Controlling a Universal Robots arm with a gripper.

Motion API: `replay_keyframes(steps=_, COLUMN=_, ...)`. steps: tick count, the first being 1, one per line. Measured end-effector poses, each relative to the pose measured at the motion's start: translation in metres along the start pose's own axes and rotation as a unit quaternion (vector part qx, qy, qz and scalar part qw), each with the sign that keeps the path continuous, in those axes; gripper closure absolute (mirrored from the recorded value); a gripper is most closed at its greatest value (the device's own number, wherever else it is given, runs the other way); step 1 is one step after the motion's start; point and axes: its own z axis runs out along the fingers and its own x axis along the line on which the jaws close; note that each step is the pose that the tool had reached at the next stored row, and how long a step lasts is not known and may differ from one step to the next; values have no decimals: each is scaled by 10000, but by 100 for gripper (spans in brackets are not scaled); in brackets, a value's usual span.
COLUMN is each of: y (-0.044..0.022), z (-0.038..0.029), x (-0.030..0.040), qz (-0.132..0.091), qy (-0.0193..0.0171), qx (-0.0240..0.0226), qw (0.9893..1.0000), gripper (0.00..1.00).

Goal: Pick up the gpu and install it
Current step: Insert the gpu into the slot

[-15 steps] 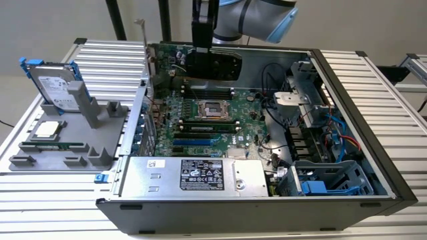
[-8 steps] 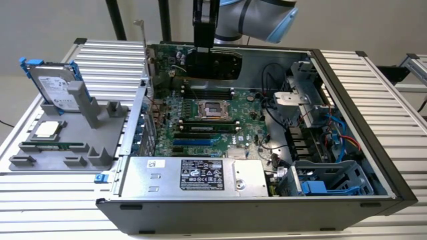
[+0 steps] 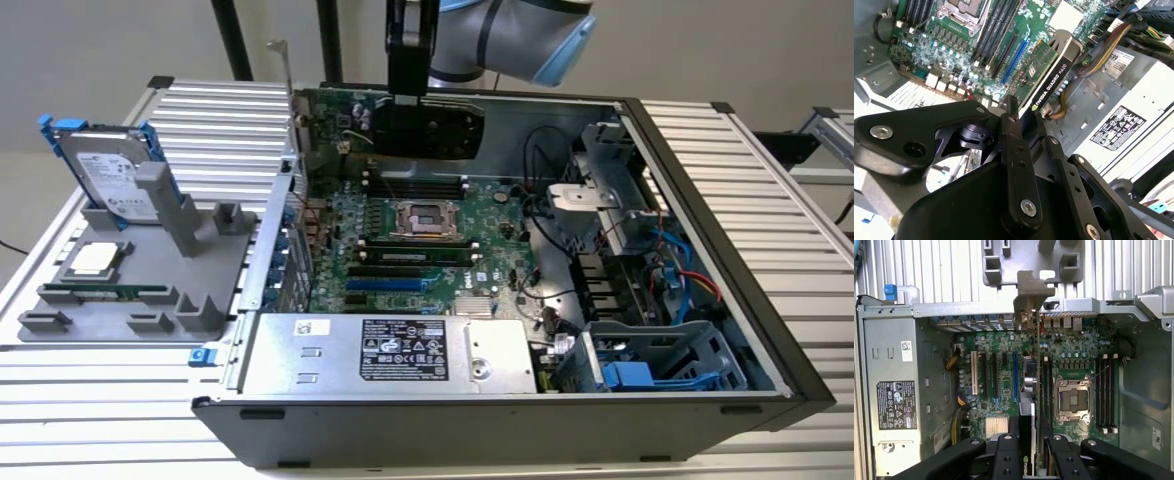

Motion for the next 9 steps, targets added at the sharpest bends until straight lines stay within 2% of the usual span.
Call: replay_keyframes(steps=9, y=-25, z=64, x=-2, qz=0, qy=-1, qx=10, qw=10000, gripper=100)
